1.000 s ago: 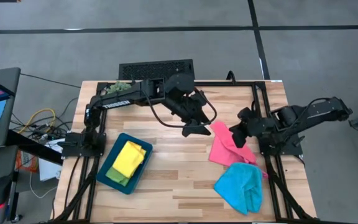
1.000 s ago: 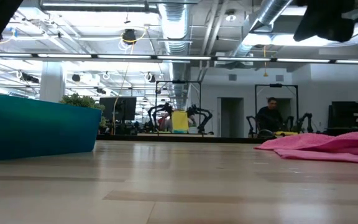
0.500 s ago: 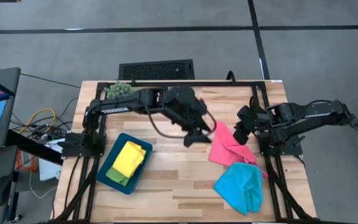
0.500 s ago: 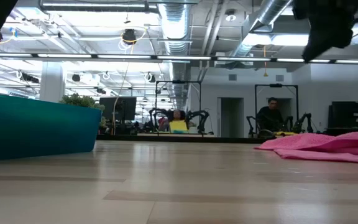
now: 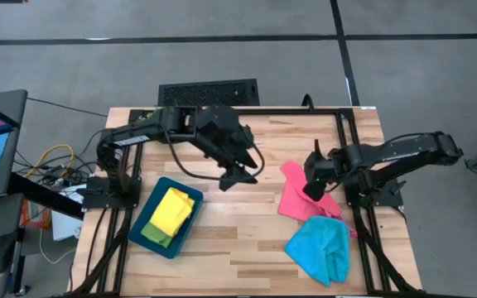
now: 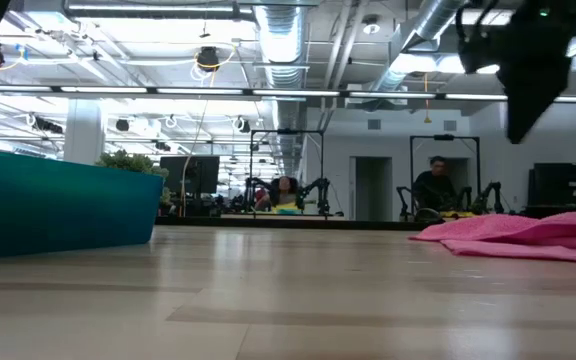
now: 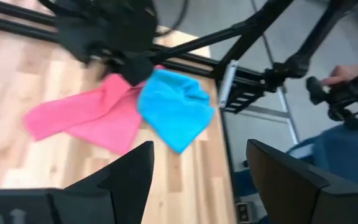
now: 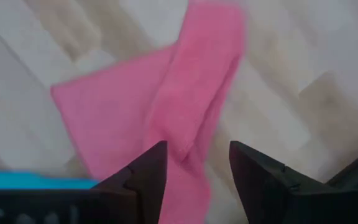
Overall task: Fold microfiber towels
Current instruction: Fold the pink microfiber towel
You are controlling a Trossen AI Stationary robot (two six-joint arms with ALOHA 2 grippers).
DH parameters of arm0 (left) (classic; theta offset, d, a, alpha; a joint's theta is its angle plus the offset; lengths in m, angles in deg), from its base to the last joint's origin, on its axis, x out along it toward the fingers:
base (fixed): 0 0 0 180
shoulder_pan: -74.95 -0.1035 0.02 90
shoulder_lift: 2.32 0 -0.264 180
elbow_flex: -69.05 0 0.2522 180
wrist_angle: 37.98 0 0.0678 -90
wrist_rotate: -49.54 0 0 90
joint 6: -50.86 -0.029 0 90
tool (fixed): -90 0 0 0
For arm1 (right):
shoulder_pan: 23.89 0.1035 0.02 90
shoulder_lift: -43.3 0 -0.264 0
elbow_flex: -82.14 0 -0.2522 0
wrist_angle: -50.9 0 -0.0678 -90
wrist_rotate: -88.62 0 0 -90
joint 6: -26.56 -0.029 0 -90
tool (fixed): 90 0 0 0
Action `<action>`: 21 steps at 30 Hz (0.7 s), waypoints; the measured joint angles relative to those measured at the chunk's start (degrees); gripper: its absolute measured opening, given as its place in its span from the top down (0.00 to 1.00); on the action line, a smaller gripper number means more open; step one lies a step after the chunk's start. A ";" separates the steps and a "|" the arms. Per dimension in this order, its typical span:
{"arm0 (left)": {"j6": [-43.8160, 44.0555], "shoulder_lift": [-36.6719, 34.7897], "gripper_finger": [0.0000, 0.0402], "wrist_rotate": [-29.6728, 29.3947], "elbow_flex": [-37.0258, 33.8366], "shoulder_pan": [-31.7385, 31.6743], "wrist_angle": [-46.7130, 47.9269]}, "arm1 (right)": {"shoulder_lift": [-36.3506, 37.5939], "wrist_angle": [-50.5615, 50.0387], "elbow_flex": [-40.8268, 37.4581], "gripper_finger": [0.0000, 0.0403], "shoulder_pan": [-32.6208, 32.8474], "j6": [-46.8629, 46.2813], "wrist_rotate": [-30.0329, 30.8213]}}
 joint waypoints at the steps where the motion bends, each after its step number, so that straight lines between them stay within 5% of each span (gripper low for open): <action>1: -0.67 -0.40 0.39 -0.33 0.00 -0.41 0.70 | -0.33 0.17 -0.71 0.51 0.72 -1.19 -1.28; 10: -6.65 -1.42 0.40 5.03 -1.95 -4.81 2.35 | 2.90 1.88 -9.32 0.51 13.80 -20.60 -9.88; 21: -0.84 -1.22 0.40 30.54 -17.75 -11.01 -17.19 | 3.03 7.53 -12.50 0.51 25.10 -26.27 -3.58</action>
